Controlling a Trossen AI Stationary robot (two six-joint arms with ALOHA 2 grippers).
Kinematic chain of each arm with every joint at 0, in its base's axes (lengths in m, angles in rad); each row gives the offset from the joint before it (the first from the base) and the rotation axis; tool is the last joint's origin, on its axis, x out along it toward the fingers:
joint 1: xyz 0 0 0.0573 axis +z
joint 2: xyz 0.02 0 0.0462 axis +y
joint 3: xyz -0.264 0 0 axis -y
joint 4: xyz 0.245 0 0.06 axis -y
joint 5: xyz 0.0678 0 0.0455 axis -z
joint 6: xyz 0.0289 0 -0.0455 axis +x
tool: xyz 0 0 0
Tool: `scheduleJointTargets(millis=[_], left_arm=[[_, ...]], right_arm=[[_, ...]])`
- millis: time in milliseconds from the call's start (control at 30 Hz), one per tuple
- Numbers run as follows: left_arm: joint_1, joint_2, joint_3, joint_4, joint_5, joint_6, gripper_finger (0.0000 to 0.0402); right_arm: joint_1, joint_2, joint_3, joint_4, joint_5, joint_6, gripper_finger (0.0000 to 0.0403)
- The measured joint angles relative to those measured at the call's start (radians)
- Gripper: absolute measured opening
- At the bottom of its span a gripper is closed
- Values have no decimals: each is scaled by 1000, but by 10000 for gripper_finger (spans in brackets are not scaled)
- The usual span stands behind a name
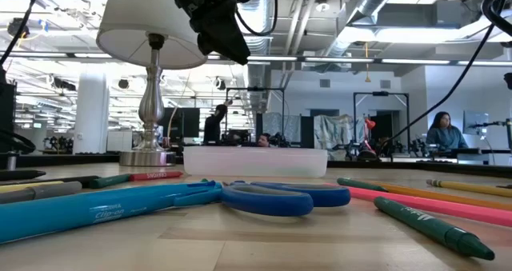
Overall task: Pick & place school supplies into a supply box
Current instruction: Put the pink pen into the supply box
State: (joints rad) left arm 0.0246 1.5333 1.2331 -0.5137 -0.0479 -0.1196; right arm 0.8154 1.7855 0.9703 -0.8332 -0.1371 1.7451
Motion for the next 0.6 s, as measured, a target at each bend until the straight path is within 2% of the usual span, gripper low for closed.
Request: scheduleJointTargets(millis=[233,467,600], left_arm=[[0,0,0,0,0,0,121],[0,0,0,0,0,0,121],[0,0,0,0,-1,7,121]], right_arm=[[0,0,2,-7,-3,0,13],[0,1,2,-14,-3,0,25],[0,1,1,-16,-3,0,19]])
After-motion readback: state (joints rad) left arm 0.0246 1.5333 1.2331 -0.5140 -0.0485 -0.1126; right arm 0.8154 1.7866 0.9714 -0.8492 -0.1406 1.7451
